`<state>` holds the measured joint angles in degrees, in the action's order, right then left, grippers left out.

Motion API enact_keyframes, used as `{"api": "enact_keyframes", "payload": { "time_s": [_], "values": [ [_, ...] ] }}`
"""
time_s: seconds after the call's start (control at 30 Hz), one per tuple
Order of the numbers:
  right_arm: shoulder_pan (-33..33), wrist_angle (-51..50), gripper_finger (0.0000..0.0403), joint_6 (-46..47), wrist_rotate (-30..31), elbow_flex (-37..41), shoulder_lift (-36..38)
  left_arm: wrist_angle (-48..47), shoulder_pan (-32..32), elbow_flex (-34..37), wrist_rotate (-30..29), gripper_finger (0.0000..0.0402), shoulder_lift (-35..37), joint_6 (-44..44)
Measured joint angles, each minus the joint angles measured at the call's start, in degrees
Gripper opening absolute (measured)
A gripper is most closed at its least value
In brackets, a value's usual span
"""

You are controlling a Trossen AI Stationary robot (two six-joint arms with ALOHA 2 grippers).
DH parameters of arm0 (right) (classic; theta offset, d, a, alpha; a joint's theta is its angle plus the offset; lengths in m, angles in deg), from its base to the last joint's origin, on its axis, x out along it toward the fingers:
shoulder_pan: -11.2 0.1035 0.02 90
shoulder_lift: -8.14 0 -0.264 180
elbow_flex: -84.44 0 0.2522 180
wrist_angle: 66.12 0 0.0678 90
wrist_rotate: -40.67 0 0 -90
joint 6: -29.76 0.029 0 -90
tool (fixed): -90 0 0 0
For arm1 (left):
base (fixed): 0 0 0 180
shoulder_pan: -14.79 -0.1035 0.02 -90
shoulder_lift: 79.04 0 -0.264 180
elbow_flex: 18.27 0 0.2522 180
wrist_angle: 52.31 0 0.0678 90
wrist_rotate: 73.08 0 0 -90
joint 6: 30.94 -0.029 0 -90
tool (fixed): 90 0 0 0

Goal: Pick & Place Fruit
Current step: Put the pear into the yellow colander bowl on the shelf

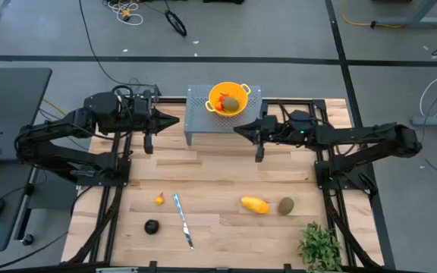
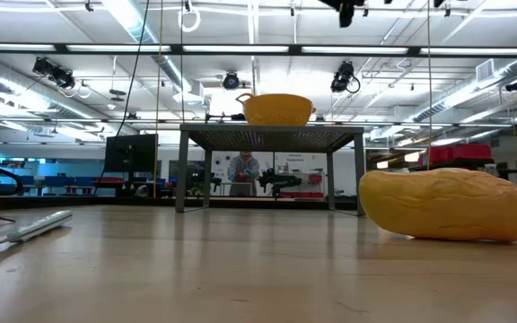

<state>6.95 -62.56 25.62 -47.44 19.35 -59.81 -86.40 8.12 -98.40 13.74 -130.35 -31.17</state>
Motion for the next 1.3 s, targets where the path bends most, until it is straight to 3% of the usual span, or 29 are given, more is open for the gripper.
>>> {"api": "enact_keyframes", "payload": {
  "time_s": [0.33, 0.73, 1.13, 1.3],
  "values": [
    [0.0, -7.6, 0.0022, -1.2, 1.5, 0.0, 6.7, 0.0, 0.0, 0.0, 0.0, 0.0001, 0.0, 0.0],
    [2.5, -11.1, 0.0022, -1.3, 1.0, 0.0, 7.7, 0.0, 0.0, 0.0, 0.3, 0.0001, 0.0, 0.0],
    [9.2, -18.7, 0.0022, -4.5, 1.0, 0.0, 7.7, -6.2, 0.0, 0.0, 9.8, 0.0001, 0.0, 0.3],
    [9.7, -18.6, 0.0022, -4.6, 4.0, 0.0, 7.7, -11.3, 0.0, 0.0, 10.4, 0.0001, 0.0, 0.6]
  ]
}}
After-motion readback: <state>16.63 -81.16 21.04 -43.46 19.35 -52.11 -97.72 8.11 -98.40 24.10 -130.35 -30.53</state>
